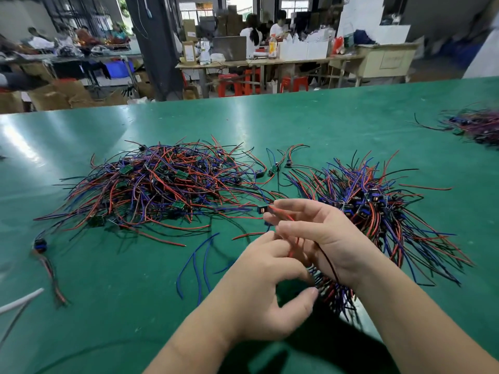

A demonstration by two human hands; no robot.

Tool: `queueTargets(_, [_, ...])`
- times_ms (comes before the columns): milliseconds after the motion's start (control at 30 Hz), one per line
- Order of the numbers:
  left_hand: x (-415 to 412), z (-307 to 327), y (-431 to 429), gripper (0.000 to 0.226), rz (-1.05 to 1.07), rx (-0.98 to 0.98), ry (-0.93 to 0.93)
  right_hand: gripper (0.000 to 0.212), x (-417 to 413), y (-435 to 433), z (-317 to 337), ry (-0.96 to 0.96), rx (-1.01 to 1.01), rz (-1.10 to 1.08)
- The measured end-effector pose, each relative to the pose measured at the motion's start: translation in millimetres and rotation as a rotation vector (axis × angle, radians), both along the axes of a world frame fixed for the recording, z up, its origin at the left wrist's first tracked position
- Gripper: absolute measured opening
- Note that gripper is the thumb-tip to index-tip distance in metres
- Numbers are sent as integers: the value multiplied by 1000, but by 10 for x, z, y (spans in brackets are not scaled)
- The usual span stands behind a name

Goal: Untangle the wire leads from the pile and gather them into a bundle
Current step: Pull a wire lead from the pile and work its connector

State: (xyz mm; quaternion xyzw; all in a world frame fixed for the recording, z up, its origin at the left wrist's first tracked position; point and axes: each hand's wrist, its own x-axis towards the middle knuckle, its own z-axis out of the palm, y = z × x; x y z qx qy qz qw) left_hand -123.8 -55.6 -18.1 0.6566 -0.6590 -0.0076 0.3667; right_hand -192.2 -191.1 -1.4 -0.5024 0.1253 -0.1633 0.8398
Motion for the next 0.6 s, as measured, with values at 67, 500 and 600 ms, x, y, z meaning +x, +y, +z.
queueTargets(67, [32, -30, 10, 23, 35, 96, 54, 37, 18, -5, -36, -57, -10, -53])
queueTargets(500, [483, -18, 46, 14, 800, 85, 412, 28, 20, -50, 3, -125, -21, -171])
queueTargets(600, [550, -44, 96, 10, 992, 237, 214, 29, 22, -55, 35, -189, 86, -170])
